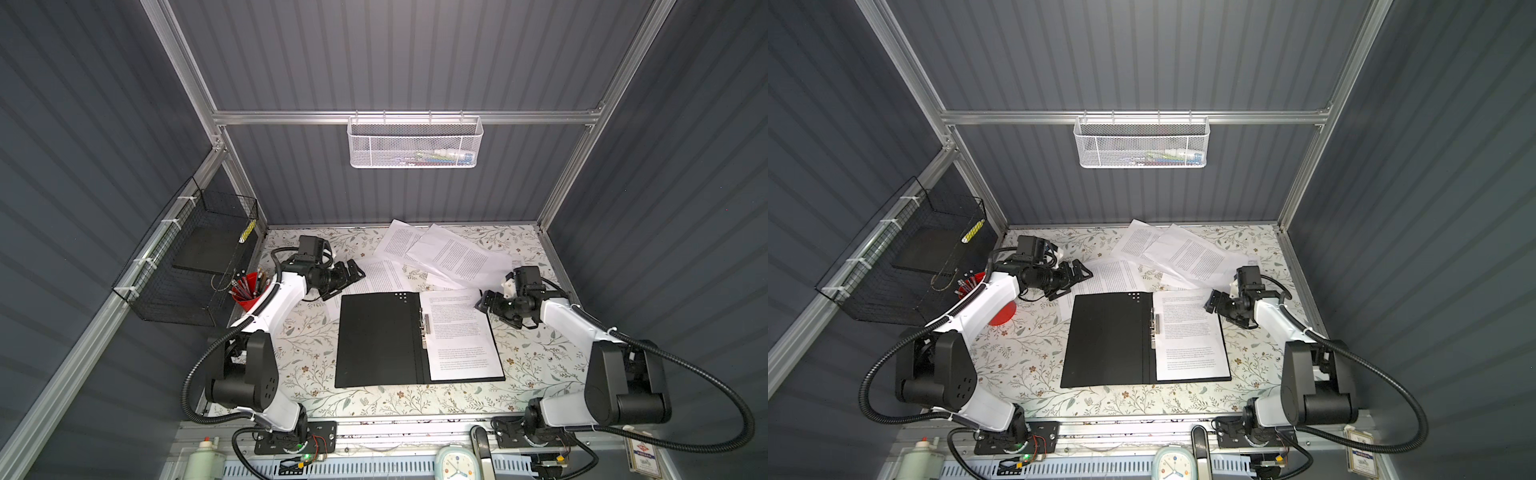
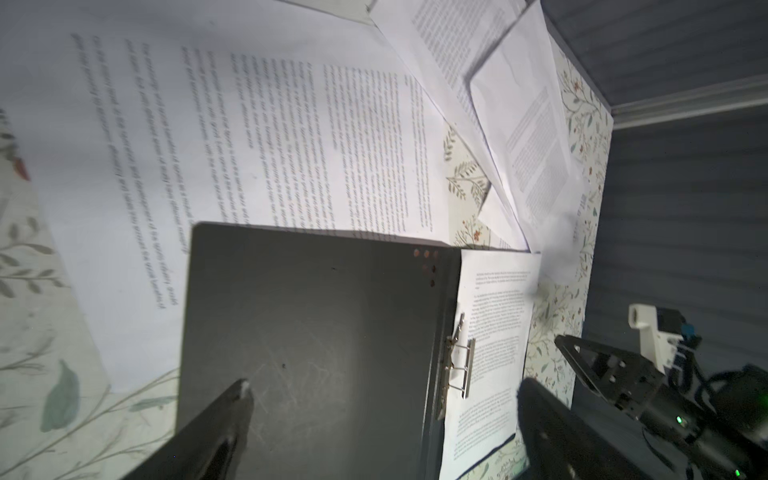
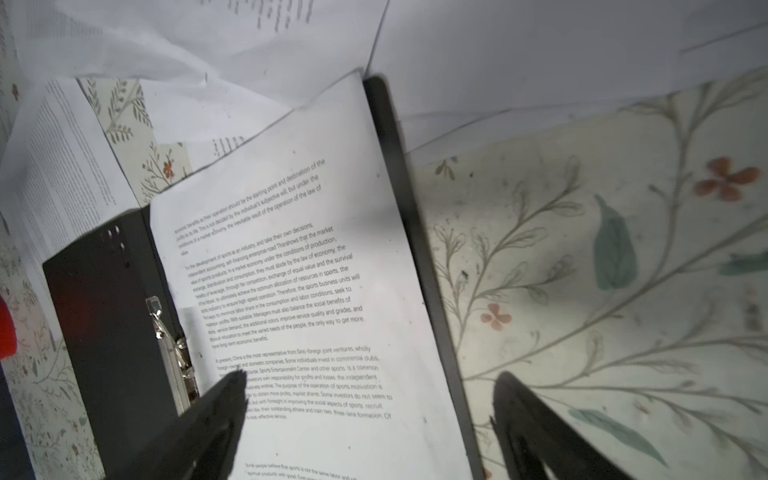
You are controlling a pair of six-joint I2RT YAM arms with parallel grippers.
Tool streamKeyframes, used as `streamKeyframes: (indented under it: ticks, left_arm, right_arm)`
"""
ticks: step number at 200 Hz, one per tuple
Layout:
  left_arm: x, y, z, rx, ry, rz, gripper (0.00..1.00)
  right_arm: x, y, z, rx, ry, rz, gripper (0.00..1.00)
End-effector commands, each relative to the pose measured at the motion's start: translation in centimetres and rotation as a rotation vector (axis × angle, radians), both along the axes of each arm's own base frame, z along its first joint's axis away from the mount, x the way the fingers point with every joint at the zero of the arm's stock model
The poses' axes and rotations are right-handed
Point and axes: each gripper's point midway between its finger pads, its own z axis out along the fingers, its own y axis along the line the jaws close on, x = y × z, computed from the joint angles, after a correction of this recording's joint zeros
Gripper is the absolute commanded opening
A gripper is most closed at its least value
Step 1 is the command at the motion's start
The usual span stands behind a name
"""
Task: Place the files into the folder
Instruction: 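Release the sheet and draw the left gripper back while right stays at clip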
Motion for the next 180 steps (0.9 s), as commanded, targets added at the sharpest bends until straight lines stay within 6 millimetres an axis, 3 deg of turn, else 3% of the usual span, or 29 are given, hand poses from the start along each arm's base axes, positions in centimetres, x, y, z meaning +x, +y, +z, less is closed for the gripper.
streamKeyframes:
  ticks: [1, 26, 45, 47, 53, 80, 113, 180]
  left_arm:
    - [2.1, 3.1, -1.3, 0.059, 0.017, 0.095, 1.00]
    - [5.3, 6.3, -3.4, 0.183, -0.007, 0.133, 1.00]
    - [7.7, 7.9, -5.1, 0.244, -0.028, 0.068, 0.99]
    - [8.5, 8.0, -4.4, 0.250, -0.053, 0.064, 0.99]
    - [9.4, 8.5, -4.7, 0.280, -0.067, 0.049, 0.99]
    - [11.8, 10.4, -5.9, 0.352, -0.108, -0.017, 0.98]
    - [14.1, 9.6, -7.6, 0.309, -0.141, -0.122, 0.97]
    - [15.7, 8.2, -11.1, 0.226, -0.101, -0.249, 0.94]
  right_arm:
    - [0.3, -0.6, 1.3, -0.021, -0.055, -0.019, 0.99]
    - [1.0, 1.5, 2.9, 0.088, -0.118, 0.052, 0.99]
    - [1.1, 2.8, 3.5, 0.154, -0.146, 0.091, 0.99]
    - [1.1, 2.9, 3.6, 0.161, -0.150, 0.097, 0.99]
    - [1.1, 3.4, 3.8, 0.186, -0.156, 0.111, 0.99]
    - [0.4, 5.5, 4.3, 0.259, -0.172, 0.178, 0.99]
    - [-0.6, 7.0, 4.7, 0.312, -0.182, 0.220, 0.99]
    - [-1.6, 8.3, 5.6, 0.386, -0.199, 0.262, 0.99]
